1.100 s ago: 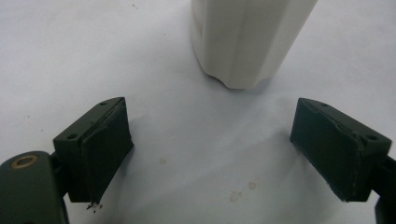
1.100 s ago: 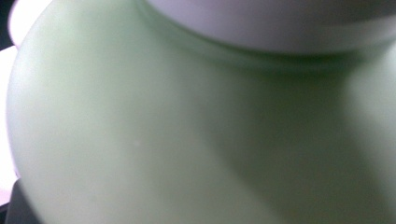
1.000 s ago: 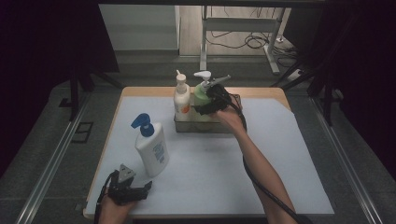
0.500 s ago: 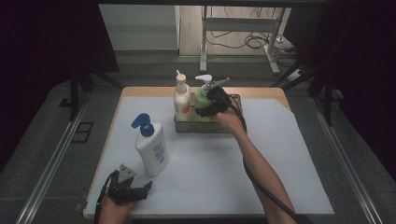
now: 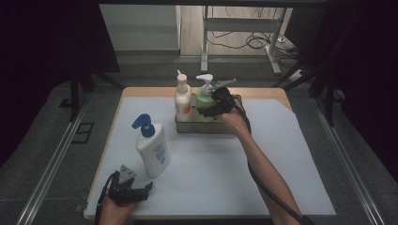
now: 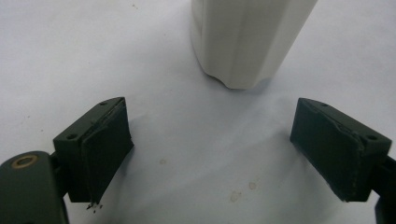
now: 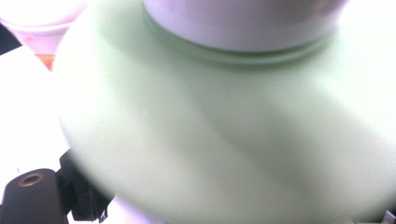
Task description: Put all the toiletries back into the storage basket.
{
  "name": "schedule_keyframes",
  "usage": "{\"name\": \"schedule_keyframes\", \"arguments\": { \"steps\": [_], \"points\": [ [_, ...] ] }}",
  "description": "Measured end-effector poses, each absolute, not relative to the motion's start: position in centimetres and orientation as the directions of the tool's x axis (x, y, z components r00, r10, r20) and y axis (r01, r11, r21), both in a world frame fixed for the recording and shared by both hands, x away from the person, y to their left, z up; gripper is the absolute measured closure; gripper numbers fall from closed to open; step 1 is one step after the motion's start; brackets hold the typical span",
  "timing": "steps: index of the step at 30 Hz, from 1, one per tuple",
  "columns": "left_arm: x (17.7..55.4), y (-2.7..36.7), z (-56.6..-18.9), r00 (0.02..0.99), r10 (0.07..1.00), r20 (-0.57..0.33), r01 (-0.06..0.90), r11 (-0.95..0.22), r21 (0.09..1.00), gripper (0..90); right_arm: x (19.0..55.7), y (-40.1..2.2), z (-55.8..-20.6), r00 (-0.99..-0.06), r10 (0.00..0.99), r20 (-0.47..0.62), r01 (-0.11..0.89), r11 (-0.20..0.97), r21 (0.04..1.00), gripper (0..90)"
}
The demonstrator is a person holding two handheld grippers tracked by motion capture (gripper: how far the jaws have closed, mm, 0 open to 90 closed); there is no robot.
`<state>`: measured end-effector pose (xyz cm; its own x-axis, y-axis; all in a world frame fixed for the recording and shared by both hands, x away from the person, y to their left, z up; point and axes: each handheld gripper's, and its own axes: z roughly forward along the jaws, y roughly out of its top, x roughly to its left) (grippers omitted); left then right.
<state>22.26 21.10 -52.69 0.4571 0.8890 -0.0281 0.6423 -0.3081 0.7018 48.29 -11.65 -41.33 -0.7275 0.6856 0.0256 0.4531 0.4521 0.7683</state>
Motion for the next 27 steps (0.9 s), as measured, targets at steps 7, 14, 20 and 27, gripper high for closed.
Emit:
{"name": "schedule_keyframes", "arguments": {
  "steps": [7,14,20,27],
  "points": [
    [22.3,21.1,-52.7,0.457,0.889,-0.028,0.642,-0.308,0.703,11.8,47.4,-12.6,-40.7,-0.733,0.68,0.01,0.435,0.457,0.776,11.5],
    [22.3,21.1,-52.7,0.457,0.889,-0.028,0.641,-0.308,0.703,11.8,46.2,-13.9,-40.4,-0.732,0.681,0.01,0.443,0.465,0.766,12.6],
    [22.2,21.1,-52.7,0.457,0.889,-0.028,0.641,-0.307,0.703,11.8,45.3,-15.0,-40.4,-0.749,0.662,0.037,0.458,0.476,0.751,12.5],
    [22.2,21.1,-52.7,0.456,0.889,-0.029,0.641,-0.306,0.704,11.8,45.0,-16.1,-40.3,-0.737,0.674,0.051,0.471,0.458,0.754,20.9]
  ]
}}
